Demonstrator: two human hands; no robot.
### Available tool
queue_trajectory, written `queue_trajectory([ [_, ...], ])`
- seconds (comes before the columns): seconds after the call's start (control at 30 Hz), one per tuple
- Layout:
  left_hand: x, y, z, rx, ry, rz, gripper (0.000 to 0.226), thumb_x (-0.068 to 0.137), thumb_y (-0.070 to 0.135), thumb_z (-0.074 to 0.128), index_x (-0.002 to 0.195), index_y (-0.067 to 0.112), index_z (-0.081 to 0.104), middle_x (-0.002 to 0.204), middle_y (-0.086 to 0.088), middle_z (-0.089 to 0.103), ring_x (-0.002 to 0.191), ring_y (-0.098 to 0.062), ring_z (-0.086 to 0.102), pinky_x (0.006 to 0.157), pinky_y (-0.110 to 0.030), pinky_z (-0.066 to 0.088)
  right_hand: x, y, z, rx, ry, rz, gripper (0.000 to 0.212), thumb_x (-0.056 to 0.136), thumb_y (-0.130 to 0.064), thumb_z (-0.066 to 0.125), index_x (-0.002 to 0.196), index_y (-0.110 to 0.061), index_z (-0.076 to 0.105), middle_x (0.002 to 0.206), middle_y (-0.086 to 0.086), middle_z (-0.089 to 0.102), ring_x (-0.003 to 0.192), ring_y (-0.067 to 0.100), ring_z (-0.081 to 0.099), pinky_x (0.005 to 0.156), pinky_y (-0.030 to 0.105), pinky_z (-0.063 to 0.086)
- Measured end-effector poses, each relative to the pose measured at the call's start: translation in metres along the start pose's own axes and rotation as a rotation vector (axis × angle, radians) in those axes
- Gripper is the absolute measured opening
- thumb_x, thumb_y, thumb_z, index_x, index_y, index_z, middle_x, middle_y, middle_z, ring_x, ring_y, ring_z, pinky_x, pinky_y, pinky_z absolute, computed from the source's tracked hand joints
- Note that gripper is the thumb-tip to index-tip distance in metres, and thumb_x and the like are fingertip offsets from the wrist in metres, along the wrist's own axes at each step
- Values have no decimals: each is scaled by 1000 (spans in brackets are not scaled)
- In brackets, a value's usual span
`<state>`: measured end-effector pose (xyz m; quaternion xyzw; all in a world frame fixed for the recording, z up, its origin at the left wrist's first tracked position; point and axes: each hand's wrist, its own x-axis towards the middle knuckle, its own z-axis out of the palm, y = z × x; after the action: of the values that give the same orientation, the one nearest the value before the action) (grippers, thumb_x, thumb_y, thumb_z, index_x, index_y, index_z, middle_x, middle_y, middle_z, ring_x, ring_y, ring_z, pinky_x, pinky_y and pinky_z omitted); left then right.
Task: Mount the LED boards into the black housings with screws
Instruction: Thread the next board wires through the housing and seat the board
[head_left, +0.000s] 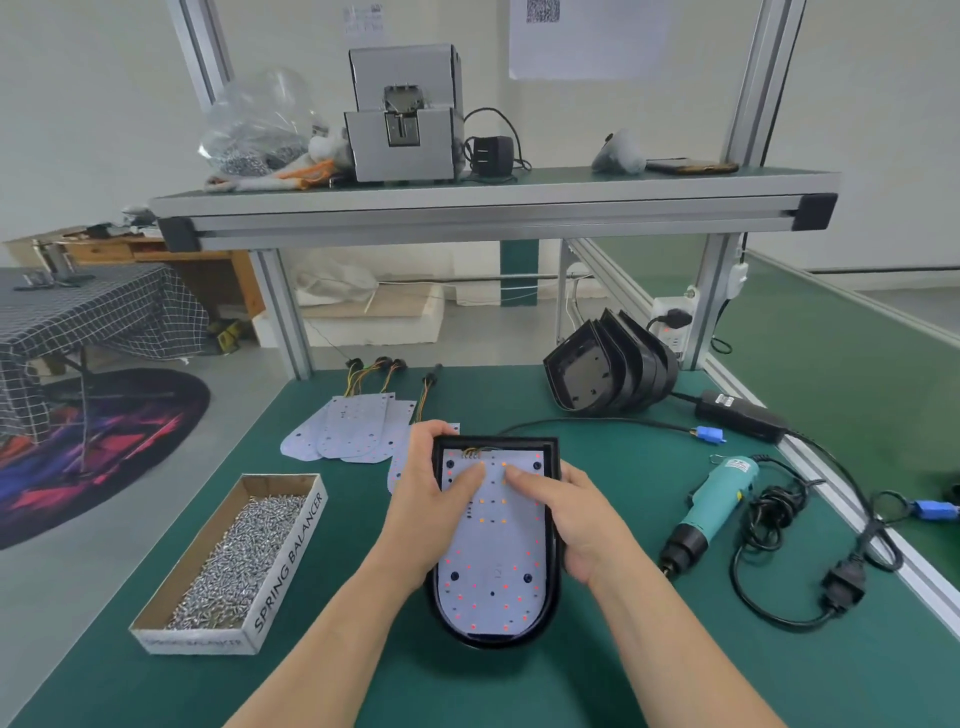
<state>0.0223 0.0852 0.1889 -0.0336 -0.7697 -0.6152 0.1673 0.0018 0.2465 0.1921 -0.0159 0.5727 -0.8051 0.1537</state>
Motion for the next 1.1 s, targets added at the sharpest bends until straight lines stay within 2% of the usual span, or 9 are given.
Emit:
queue_trajectory([
  [0.23, 2, -21, 3, -27, -20, -89, 36, 91, 19, 66, 104, 47, 46, 81, 19, 64, 68, -2, 58, 61, -18, 51, 15, 14, -7, -39, 22, 17, 18, 93, -3, 65, 109, 4, 69, 101, 22, 76, 83, 31, 75, 72, 39, 62],
  [0.37, 11, -20, -8, 104, -172, -217, 23, 95, 40, 58, 109, 49, 43, 86, 14, 63, 73, -1, 59, 67, -22, 51, 24, 14, -14, -131, -10, 56, 22, 95, -6, 64, 116, -1, 68, 106, 16, 77, 92, 28, 75, 78, 35, 62],
  [0.43, 20, -23, -31, 194, -94, -302, 23, 96, 49, 49, 117, 44, 43, 96, 5, 63, 83, -8, 63, 65, -27, 55, 28, 19, -20, -151, 11, 74, 22, 97, -8, 63, 118, -6, 67, 106, 10, 78, 95, 26, 75, 83, 36, 60],
  [0.5, 30, -25, -73, 433, 151, -347, 19, 99, 36, 49, 115, 27, 54, 100, -4, 65, 85, -21, 66, 71, -38, 59, 30, 28, -28, -121, 56, 89, 22, 97, -9, 63, 119, -10, 66, 108, 8, 77, 99, 27, 74, 90, 42, 58],
  [0.57, 33, -33, -120, 873, 250, -407, 15, 93, 13, 50, 96, 17, 64, 96, -7, 69, 82, -27, 64, 73, -35, 54, 30, 36, -33, -131, 104, 52, 23, 96, -7, 64, 118, -13, 65, 111, 7, 76, 103, 27, 73, 92, 43, 57],
  [0.63, 27, -42, -154, 1161, 132, -520, 22, 87, 4, 54, 75, 19, 63, 89, -7, 70, 79, -27, 65, 69, -33, 53, 31, 42, -35, -172, 165, -11, 25, 93, -3, 64, 114, -15, 63, 113, 6, 74, 104, 26, 70, 93, 43, 55],
  [0.7, 17, -52, -168, 1284, -25, -578, 15, 86, 17, 63, 71, 18, 60, 87, -5, 72, 82, -25, 67, 71, -32, 53, 31, 47, -34, -186, 213, -60, 27, 90, 1, 62, 110, -16, 63, 108, 2, 72, 97, 21, 67, 87, 37, 55],
  [0.9, 5, -73, -174, 1147, 100, -433, 21, 83, 13, 71, 68, 26, 64, 84, 3, 70, 81, -21, 63, 74, -32, 53, 29, 50, -37, -173, 207, -127, 27, 87, 6, 60, 104, -13, 68, 93, -5, 75, 87, 15, 67, 84, 36, 54],
  [1.1, 8, -71, -176, 1264, -21, -466, 22, 83, 5, 58, 67, 21, 59, 80, 4, 65, 80, -22, 64, 71, -31, 52, 30, 50, -38, -169, 203, -132, 26, 88, 6, 60, 104, -13, 68, 93, -6, 75, 85, 13, 67, 83, 34, 54],
])
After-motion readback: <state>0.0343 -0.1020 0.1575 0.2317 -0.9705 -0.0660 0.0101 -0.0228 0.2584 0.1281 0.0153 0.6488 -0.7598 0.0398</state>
